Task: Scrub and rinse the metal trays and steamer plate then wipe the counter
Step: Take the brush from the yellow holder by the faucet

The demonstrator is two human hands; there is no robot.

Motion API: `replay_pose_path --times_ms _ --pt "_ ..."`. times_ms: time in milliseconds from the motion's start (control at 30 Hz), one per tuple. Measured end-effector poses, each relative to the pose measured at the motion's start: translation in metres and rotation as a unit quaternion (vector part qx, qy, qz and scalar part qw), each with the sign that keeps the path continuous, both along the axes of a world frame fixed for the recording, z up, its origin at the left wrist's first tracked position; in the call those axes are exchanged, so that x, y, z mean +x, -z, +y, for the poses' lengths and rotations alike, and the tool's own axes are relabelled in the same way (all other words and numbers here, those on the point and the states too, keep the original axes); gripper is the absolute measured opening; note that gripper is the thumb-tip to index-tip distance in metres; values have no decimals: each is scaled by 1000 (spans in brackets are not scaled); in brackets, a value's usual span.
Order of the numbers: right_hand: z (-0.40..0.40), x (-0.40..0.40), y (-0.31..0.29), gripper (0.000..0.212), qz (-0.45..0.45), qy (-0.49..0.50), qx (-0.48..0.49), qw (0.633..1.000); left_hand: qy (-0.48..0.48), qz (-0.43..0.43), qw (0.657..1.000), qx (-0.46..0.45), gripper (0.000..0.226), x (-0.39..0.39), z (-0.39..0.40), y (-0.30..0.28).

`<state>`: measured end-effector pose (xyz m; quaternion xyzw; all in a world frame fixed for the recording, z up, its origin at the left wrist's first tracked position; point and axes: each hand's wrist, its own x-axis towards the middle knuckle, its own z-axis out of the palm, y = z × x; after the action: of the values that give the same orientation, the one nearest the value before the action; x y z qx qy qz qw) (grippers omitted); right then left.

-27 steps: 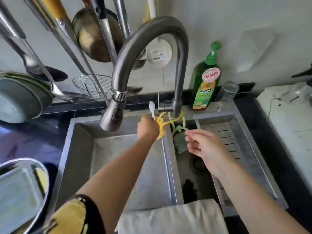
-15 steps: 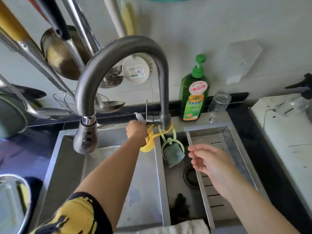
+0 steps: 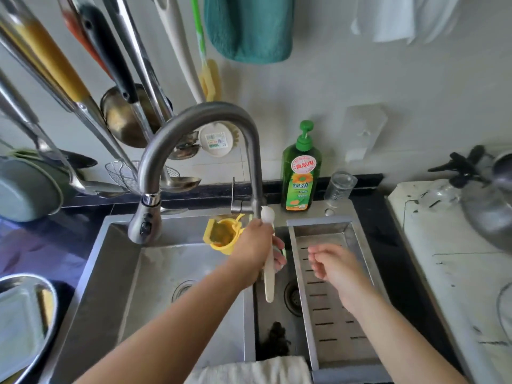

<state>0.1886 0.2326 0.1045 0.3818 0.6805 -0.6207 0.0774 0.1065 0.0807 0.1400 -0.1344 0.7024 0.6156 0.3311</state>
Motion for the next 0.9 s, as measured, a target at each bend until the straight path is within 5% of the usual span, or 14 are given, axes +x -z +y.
replay_pose_path --times_ms 67,167,300,400,567,900 --pt "25 -44 -33 23 80 -9 87 993 -11 -63 997 40 13 -31 26 -16" --pt "53 -121 -91 23 216 -36 263 939 2 -9 999 43 16 -68 67 -39" --pt "67 -198 -127 24 186 -119 418 881 5 18 998 64 25 -92 97 -55" --pt "70 -221 -123 26 109 -193 378 899 -8 19 996 83 25 -96 103 -56" --pt "82 -221 -112 17 89 -135 138 977 -43 2 992 122 24 -97 103 -58" --pt "84 -219 -107 26 74 -124 99 985 -61 -17 990 126 31 -87 98 -59"
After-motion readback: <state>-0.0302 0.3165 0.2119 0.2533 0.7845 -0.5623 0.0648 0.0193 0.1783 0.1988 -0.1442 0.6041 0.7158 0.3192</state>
